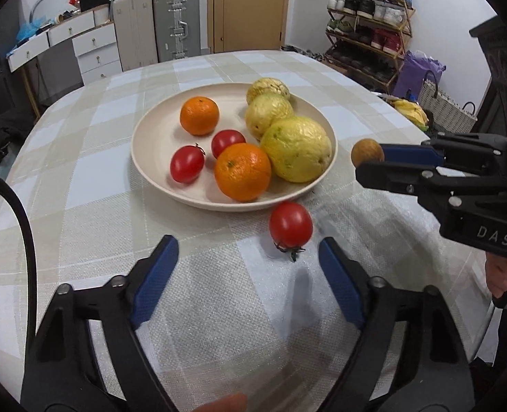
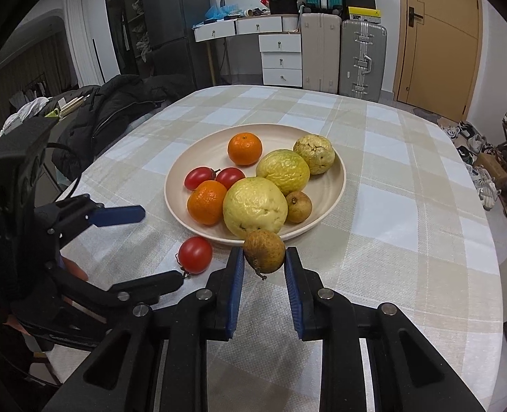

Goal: Organize fruits
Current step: 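Grasp the brown fruit with the right tool while the left tool grasps the red tomato, then lift and carry the tomato and brown fruit over the cream plate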

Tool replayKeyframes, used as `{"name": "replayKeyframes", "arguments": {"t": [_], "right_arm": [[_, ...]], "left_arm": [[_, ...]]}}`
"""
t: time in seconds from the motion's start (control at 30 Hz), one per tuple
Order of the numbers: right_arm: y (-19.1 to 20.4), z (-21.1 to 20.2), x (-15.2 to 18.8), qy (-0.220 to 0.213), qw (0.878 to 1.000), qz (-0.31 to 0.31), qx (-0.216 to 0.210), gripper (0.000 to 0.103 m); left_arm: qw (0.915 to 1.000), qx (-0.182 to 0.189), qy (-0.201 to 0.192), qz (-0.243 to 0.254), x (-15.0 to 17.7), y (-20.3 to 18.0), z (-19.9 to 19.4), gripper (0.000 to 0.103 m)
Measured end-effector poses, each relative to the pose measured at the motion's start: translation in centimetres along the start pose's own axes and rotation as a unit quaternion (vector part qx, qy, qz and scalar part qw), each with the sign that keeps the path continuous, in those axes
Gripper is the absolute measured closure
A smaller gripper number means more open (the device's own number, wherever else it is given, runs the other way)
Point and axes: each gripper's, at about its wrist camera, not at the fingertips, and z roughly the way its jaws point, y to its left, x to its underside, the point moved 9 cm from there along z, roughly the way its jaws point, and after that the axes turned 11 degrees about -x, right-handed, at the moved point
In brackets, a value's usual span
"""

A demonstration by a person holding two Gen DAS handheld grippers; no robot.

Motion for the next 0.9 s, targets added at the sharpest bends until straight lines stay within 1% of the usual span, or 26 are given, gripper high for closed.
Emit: {"name": "replayKeyframes", "arguments": {"t": [0.1, 0.13, 0.2, 0.27, 0.3, 0.33, 0.37, 0.5, 0.53, 0.57, 0.63, 0.67, 0.7, 0.77, 0.8, 0.9], "right_arm": [[0.0, 0.0, 0.0, -0.001, 1.000, -0.001, 0.001, 0.078], [-0.1, 0.0, 0.0, -0.001, 1.000, -0.001, 0.001, 0.078], [-0.2, 0.0, 0.0, -0.001, 1.000, 0.000, 0.003, 0.078], [-0.4, -0.1, 0.0, 0.000, 1.000, 0.002, 0.003, 0.078], [-0.5, -0.1, 0.0, -0.001, 1.000, 0.003, 0.003, 0.078], [-0.6, -0.1, 0.0, -0.001, 1.000, 0.004, 0.003, 0.078], [-0.6, -0.1, 0.0, -0.001, 1.000, 0.004, 0.002, 0.078], [-0.8, -0.1, 0.0, -0.003, 1.000, 0.006, 0.003, 0.078], [-0.8, -0.2, 0.0, -0.003, 1.000, 0.006, 0.003, 0.078], [-0.8, -0.2, 0.0, -0.003, 1.000, 0.006, 0.003, 0.078], [-0.9, -0.1, 0.0, -0.003, 1.000, 0.006, 0.003, 0.078], [-0.8, -0.1, 0.0, -0.003, 1.000, 0.006, 0.003, 0.078], [-0.8, -0.1, 0.0, -0.003, 1.000, 0.005, 0.003, 0.078], [-0.8, -0.1, 0.0, -0.003, 1.000, 0.006, 0.003, 0.078], [-0.8, -0.1, 0.0, -0.003, 1.000, 0.006, 0.003, 0.078], [-0.8, 0.0, 0.1, -0.002, 1.000, 0.006, 0.003, 0.078]], "left_arm": [[0.9998, 0.016, 0.006, -0.005, 0.0, -0.4, 0.3, 0.029], [0.9996, 0.025, 0.010, -0.006, 0.1, -0.7, 0.3, 0.033], [0.9990, 0.040, 0.019, -0.007, 0.2, -1.4, 0.6, 0.035], [0.9987, 0.046, 0.023, -0.003, 0.3, -2.0, 0.8, 0.041], [0.9989, 0.042, 0.022, 0.002, 0.3, -2.2, 0.8, 0.041], [0.9989, 0.041, 0.021, 0.004, 0.2, -2.4, 0.8, 0.046], [0.9988, 0.043, 0.022, 0.005, 0.2, -2.7, 0.9, 0.048], [0.9990, 0.039, 0.022, 0.005, 0.0, -3.0, 1.0, 0.049], [0.9990, 0.039, 0.022, 0.004, -0.1, -3.1, 1.0, 0.051], [0.9990, 0.039, 0.021, 0.003, -0.2, -3.0, 1.0, 0.056], [0.9990, 0.038, 0.021, -0.002, -0.3, -2.9, 1.0, 0.060], [0.9990, 0.039, 0.022, -0.006, -0.3, -2.8, 1.0, 0.066], [0.9990, 0.039, 0.022, -0.009, -0.4, -2.7, 1.1, 0.068], [0.9984, 0.050, 0.023, -0.013, -0.4, -2.7, 1.1, 0.077], [0.9981, 0.054, 0.024, -0.015, -0.5, -2.6, 1.0, 0.077], [0.9983, 0.053, 0.022, -0.012, -0.5, -2.6, 1.0, 0.077]]}}
